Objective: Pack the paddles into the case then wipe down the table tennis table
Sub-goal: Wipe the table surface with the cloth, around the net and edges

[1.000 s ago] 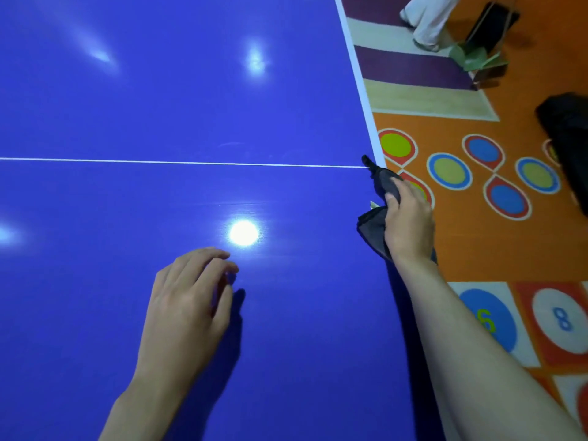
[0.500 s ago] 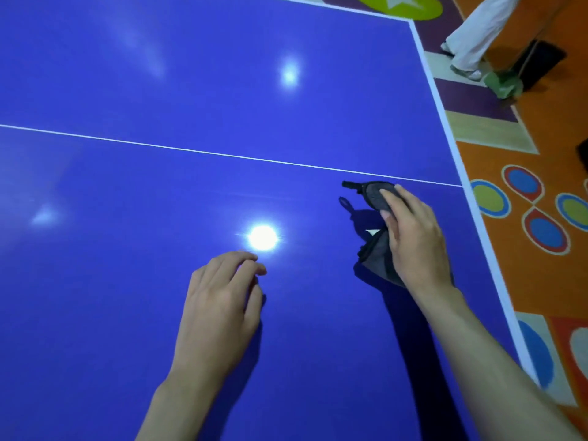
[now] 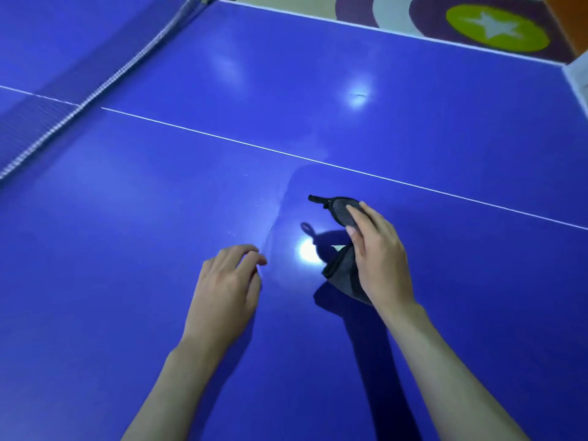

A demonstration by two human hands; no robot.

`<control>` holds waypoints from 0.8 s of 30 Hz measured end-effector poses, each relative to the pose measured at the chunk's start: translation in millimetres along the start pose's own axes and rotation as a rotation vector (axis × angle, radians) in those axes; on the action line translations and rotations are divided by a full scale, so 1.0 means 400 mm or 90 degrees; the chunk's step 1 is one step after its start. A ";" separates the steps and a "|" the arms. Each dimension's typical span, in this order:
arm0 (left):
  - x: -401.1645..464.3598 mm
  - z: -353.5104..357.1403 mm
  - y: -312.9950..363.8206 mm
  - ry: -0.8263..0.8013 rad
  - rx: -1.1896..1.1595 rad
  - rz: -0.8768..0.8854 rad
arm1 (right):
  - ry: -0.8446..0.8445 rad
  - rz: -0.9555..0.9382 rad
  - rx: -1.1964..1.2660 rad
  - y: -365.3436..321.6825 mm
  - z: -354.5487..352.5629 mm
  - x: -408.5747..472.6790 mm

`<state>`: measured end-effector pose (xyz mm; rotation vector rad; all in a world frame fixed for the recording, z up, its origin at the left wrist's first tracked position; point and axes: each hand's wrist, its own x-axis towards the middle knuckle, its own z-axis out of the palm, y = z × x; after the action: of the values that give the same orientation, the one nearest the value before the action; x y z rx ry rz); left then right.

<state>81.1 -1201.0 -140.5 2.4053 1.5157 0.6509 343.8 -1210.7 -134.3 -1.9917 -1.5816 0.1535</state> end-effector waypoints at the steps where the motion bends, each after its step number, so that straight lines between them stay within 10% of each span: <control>1: 0.008 -0.014 -0.049 0.010 0.005 -0.003 | -0.004 -0.004 0.008 -0.042 0.029 0.003; 10: 0.134 -0.050 -0.368 0.086 0.064 -0.054 | 0.003 -0.020 -0.040 -0.302 0.317 -0.019; 24: 0.133 -0.026 -0.467 -0.004 0.146 -0.035 | -0.011 0.088 -0.242 -0.195 0.421 0.374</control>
<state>-53.3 -1071.5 -195.3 2.5148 1.7321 0.4800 247.5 -1001.2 -194.2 -2.3959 -1.5739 -0.0832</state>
